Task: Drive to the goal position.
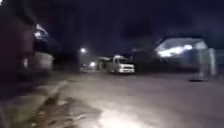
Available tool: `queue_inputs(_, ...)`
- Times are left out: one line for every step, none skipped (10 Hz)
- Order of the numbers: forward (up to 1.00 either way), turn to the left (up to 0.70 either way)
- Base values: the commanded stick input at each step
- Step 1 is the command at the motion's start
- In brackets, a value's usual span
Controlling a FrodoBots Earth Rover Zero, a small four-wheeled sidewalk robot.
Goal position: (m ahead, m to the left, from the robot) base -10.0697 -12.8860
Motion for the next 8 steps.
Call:
queue_inputs(0.04,-0.5)
queue_inputs(0.04,-0.5)
queue_inputs(0.04,-0.5)
queue_inputs(0.04,-0.5)
queue_inputs(0.04,-0.5)
queue_inputs(0.04,-0.5)
queue_inputs(0.04,-0.5)
queue_inputs(0.04,-0.5)
